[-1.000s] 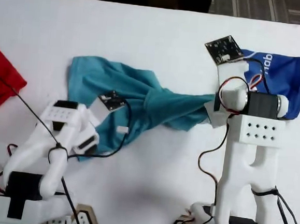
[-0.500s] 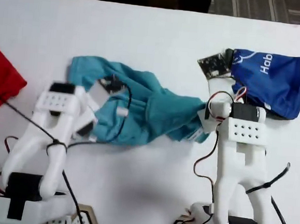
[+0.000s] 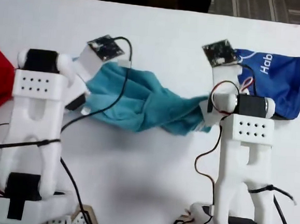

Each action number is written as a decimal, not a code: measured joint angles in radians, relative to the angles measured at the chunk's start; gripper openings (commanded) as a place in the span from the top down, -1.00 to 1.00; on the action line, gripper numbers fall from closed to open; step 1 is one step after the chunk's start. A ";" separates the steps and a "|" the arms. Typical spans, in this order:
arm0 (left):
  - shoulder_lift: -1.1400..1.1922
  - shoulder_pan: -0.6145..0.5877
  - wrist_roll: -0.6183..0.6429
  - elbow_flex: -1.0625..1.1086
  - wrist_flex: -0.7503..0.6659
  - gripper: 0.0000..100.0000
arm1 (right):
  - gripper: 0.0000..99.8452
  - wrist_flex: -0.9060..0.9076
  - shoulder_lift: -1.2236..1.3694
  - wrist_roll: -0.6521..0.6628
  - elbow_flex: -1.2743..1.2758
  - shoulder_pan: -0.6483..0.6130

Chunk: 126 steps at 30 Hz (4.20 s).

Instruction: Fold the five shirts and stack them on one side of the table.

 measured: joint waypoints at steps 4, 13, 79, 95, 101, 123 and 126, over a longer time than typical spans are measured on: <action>0.000 -0.055 0.000 0.000 0.000 0.95 | 0.73 0.164 0.000 0.052 0.000 0.000; 0.000 -0.089 0.000 0.000 0.000 0.95 | 0.77 0.313 -0.043 0.206 0.000 -0.002; 0.000 -0.091 0.000 0.135 -0.083 0.95 | 0.93 -0.351 0.384 -0.003 0.269 -0.339; 0.000 -0.089 0.000 0.068 -0.072 0.95 | 0.96 -0.219 0.144 -0.003 0.058 -0.216; 0.000 -0.089 0.000 -0.183 0.000 0.95 | 0.96 -0.227 -0.009 -0.003 -0.089 -0.069; 0.000 -0.068 0.055 -0.077 0.011 0.95 | 0.96 -0.196 -0.044 0.043 -0.338 -0.018; 0.000 -0.017 0.055 0.106 -0.040 0.95 | 0.96 -0.196 -0.044 0.077 -0.213 -0.018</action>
